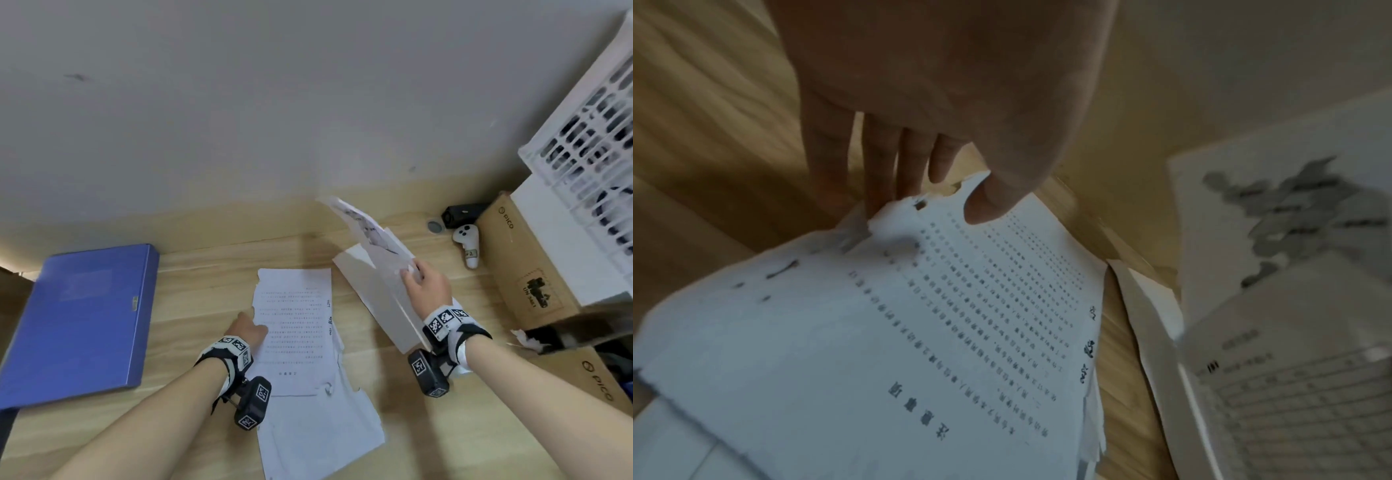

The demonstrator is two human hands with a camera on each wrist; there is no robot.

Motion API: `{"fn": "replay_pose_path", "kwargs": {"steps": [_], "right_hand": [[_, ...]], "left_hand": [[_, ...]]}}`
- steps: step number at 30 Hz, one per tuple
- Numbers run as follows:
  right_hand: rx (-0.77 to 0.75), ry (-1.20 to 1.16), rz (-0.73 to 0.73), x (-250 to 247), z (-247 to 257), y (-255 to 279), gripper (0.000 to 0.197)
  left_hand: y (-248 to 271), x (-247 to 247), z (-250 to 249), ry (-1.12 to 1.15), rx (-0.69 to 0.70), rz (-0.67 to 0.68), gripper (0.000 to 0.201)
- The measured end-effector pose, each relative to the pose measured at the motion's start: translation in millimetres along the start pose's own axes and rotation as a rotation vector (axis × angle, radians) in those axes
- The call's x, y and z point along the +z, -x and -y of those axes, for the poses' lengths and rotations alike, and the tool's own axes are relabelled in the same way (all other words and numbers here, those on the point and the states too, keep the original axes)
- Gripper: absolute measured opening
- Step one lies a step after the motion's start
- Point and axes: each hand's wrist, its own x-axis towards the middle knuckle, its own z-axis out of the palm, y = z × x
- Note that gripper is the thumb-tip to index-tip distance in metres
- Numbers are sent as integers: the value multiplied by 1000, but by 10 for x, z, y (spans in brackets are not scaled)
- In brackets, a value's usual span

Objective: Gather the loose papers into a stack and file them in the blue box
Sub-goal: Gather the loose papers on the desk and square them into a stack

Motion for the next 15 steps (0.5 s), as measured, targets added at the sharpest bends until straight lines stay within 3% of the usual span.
{"fn": "replay_pose_path", "kwargs": {"steps": [4,8,11,15], "right_hand": [[-5,-288,-9,-205,395,67,14],[60,-474,17,-193,599,134,13],[145,-539,47,-2,493,116,19],[247,-442,67,330,303,145,20]], "left_hand": [[82,-114,-191,-14,100,-81,52],[194,-144,-491,265,224,57,24],[324,-107,-689,539,198,181,34],[356,14,-706,819,178,296,55]]}}
